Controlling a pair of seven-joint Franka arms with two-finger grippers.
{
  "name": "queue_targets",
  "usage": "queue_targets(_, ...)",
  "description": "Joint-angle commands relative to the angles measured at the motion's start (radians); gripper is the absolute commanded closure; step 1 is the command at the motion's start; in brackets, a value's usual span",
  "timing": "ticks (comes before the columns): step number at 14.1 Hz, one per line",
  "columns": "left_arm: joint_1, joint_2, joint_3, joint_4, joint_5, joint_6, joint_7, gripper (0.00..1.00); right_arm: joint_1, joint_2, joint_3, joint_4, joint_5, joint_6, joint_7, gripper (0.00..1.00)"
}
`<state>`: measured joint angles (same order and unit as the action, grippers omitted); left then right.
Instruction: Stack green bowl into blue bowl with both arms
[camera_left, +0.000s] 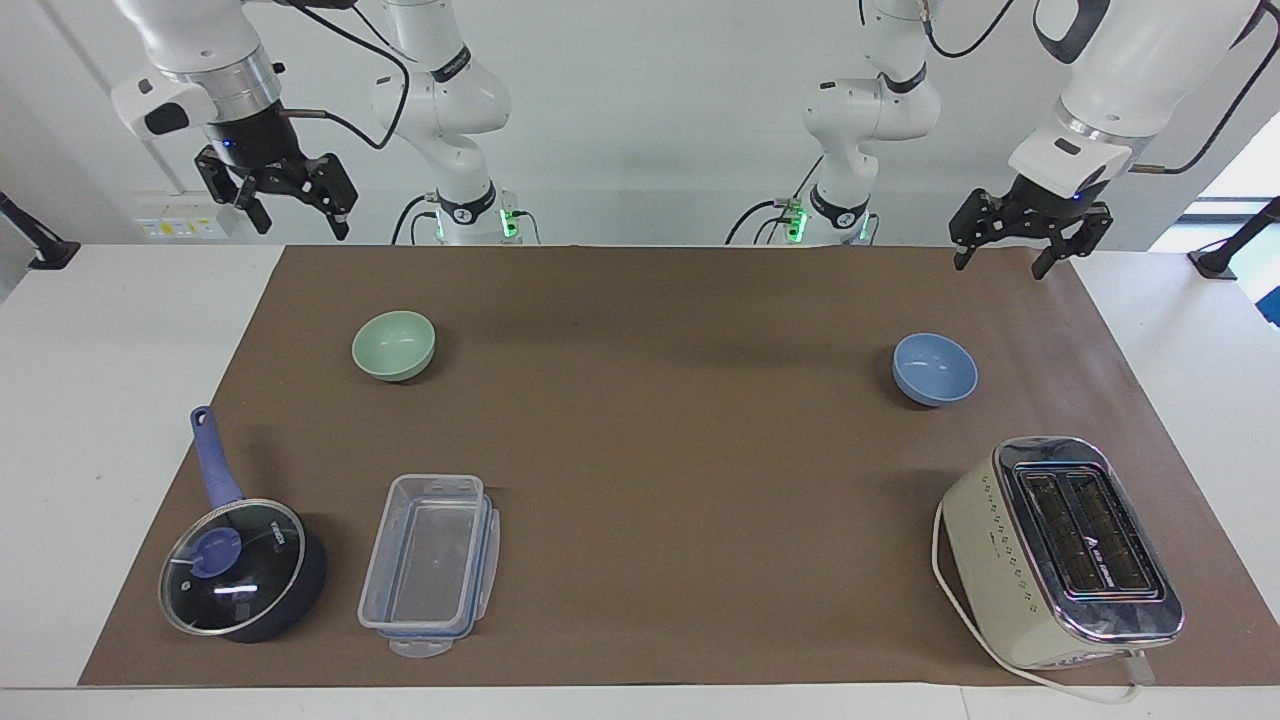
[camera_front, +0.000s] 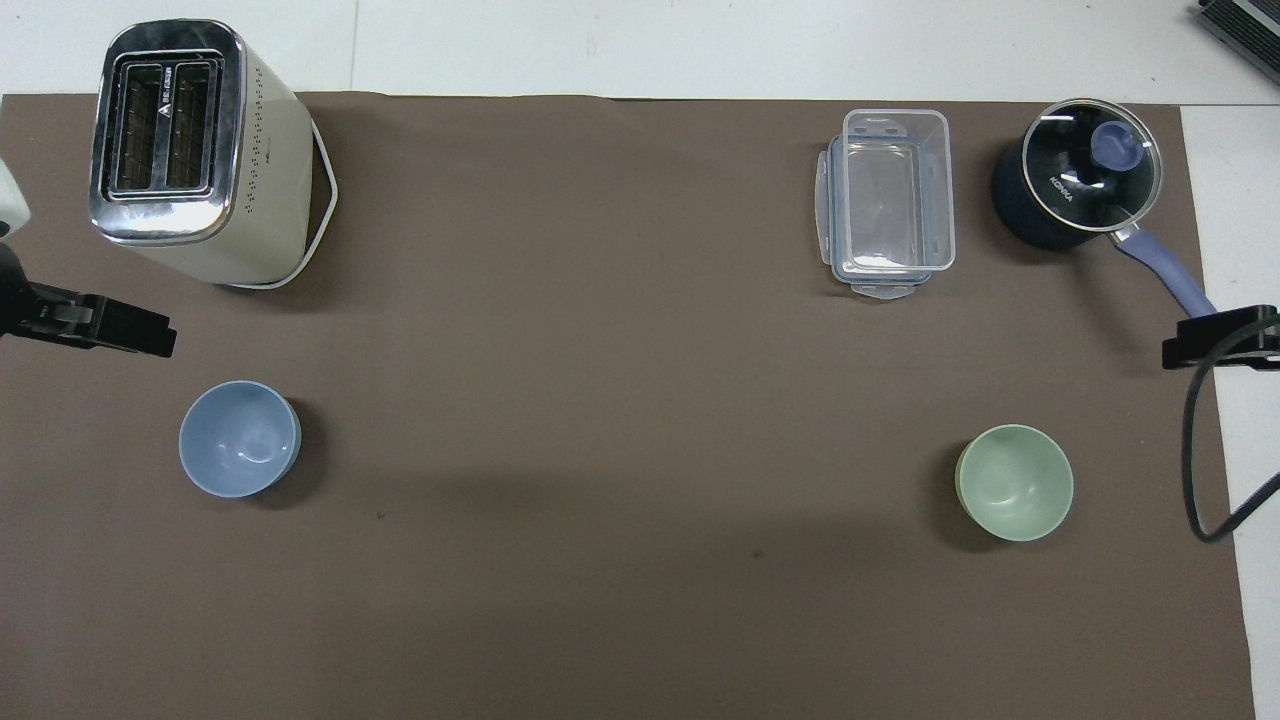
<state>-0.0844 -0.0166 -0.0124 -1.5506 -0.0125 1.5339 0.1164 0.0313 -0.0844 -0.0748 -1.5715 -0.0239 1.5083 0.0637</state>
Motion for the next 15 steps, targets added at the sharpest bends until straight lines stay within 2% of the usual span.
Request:
queue_targets(1, -0.008, -0.005, 0.0, 0.01, -0.009, -0.015, -0.008, 0.0, -0.011, -0.023, 0.006, -0.032, -0.013, 0.024, -0.01, 0.0)
queue_targets(15, 0.006, -0.011, 0.0, 0.0, -0.009, -0.012, 0.0, 0.0, -0.011, -0.025, 0.001, -0.036, -0.013, 0.024, -0.01, 0.0)
